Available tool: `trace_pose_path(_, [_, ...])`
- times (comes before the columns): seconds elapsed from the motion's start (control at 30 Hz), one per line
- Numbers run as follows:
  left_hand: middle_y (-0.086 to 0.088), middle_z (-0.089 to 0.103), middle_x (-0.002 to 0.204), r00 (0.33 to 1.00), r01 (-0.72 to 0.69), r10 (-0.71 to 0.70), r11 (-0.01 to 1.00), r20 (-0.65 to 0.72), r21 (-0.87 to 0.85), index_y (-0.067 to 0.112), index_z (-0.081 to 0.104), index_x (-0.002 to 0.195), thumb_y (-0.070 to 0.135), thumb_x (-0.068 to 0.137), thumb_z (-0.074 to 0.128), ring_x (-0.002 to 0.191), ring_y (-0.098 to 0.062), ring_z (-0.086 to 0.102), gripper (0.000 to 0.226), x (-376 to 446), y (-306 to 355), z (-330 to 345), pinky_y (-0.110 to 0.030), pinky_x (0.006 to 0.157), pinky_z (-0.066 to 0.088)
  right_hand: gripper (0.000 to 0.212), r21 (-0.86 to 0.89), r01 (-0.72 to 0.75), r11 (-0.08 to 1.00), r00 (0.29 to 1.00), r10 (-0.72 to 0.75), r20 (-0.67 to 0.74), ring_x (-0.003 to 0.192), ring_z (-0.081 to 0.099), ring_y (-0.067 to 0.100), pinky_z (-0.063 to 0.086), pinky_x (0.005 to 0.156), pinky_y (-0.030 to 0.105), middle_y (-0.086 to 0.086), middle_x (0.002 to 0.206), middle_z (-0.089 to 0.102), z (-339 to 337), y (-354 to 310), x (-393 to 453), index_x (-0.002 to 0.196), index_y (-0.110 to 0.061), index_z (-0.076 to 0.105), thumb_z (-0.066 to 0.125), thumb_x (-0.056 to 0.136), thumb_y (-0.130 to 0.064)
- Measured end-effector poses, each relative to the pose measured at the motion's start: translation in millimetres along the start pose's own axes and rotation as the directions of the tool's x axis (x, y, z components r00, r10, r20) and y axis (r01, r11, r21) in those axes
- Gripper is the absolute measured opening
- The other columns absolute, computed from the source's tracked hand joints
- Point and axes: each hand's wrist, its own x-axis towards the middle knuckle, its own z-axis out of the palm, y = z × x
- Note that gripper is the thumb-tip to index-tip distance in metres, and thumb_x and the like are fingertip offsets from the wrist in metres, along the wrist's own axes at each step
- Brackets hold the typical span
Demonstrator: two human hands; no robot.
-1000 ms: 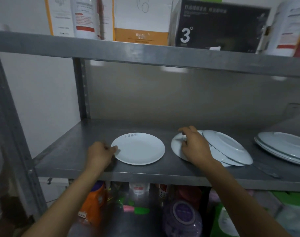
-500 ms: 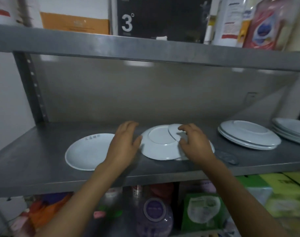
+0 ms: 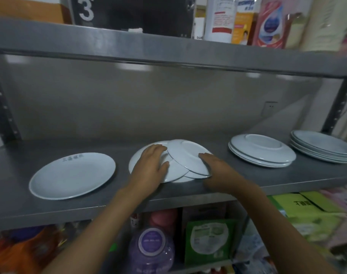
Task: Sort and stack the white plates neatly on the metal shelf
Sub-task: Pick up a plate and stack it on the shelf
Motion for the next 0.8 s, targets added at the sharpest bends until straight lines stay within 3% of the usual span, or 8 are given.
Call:
trace_pose_path(0.17, [0.000, 0.049, 0.140, 1.000, 0.002, -0.002, 1.000, 0.018, 0.005, 0.013, 0.051, 0.134, 0.021, 0.092, 0.060, 0.133, -0.019, 0.039, 0.043, -4, -1, 8, -0.026, 0.109, 0.027, 0.076, 0.014, -0.026, 1.000, 0.999, 0.027, -0.029, 0.140, 0.030, 0.018, 0.020, 0.111, 0.020, 0.001, 0.154, 0.031, 3, 6, -2, 0.148, -0.019, 0.031, 0.061, 0.079, -0.011])
trace_pose_path(0.37, [-0.001, 0.049, 0.140, 1.000, -0.006, 0.007, 1.000, 0.024, -0.015, 0.012, 0.052, 0.134, 0.020, 0.092, 0.060, 0.133, -0.019, 0.039, 0.043, -2, -3, 4, -0.028, 0.110, 0.028, 0.074, 0.031, -0.026, 0.999, 0.999, 0.027, -0.023, 0.131, 0.043, 0.021, 0.035, 0.106, 0.027, 0.000, 0.147, 0.043, -6, 3, -5, 0.143, -0.022, 0.040, 0.066, 0.075, -0.013])
trace_pose_path(0.5, [-0.001, 0.050, 0.139, 1.000, -0.013, 0.013, 1.000, 0.027, -0.009, 0.012, 0.052, 0.133, 0.018, 0.091, 0.060, 0.133, -0.019, 0.039, 0.043, -1, -6, -1, -0.027, 0.110, 0.027, 0.065, -0.082, -0.005, 0.997, 0.998, 0.001, -0.058, 0.125, 0.049, 0.022, 0.040, 0.102, 0.029, 0.003, 0.142, 0.049, -5, 1, -4, 0.139, -0.018, 0.046, 0.066, 0.078, -0.019])
trace_pose_path(0.6, [-0.002, 0.049, 0.139, 0.999, -0.023, 0.023, 1.000, 0.031, -0.009, 0.010, 0.052, 0.133, 0.016, 0.091, 0.059, 0.133, -0.019, 0.038, 0.043, -4, -8, -4, -0.024, 0.109, 0.024, 0.045, -0.148, 0.022, 0.989, 0.993, -0.039, -0.115, 0.102, 0.059, 0.030, 0.050, 0.085, 0.039, 0.011, 0.114, 0.064, -9, -6, -6, 0.117, -0.009, 0.058, 0.064, 0.073, -0.020])
trace_pose_path(0.67, [-0.002, 0.049, 0.140, 0.999, -0.022, 0.022, 1.000, 0.036, -0.009, 0.011, 0.052, 0.133, 0.017, 0.091, 0.059, 0.134, -0.018, 0.037, 0.043, -5, -11, -6, -0.023, 0.109, 0.023, 0.035, -0.180, 0.007, 0.984, 0.990, -0.032, -0.135, 0.088, 0.059, 0.031, 0.050, 0.073, 0.041, 0.011, 0.097, 0.065, -9, -9, -5, 0.105, -0.007, 0.058, 0.061, 0.073, -0.021])
trace_pose_path(0.73, [-0.001, 0.048, 0.140, 0.999, -0.024, 0.024, 1.000, 0.029, -0.012, 0.012, 0.051, 0.133, 0.016, 0.091, 0.059, 0.133, -0.017, 0.038, 0.043, -5, -13, -10, -0.022, 0.108, 0.023, 0.025, -0.245, -0.026, 0.969, 0.983, -0.019, -0.181, 0.075, 0.055, 0.030, 0.042, 0.059, 0.036, 0.011, 0.085, 0.061, -7, -12, -4, 0.098, -0.007, 0.053, 0.056, 0.076, -0.019])
trace_pose_path(0.8, [-0.001, 0.048, 0.139, 1.000, -0.025, 0.025, 1.000, 0.015, -0.019, 0.012, 0.051, 0.133, 0.015, 0.091, 0.059, 0.132, -0.017, 0.038, 0.043, -4, -14, -14, -0.022, 0.108, 0.023, 0.019, -0.312, -0.069, 0.948, 0.968, -0.013, -0.252, 0.068, 0.049, 0.031, 0.031, 0.055, 0.033, 0.013, 0.083, 0.061, -5, -15, -3, 0.096, -0.006, 0.050, 0.052, 0.081, -0.017])
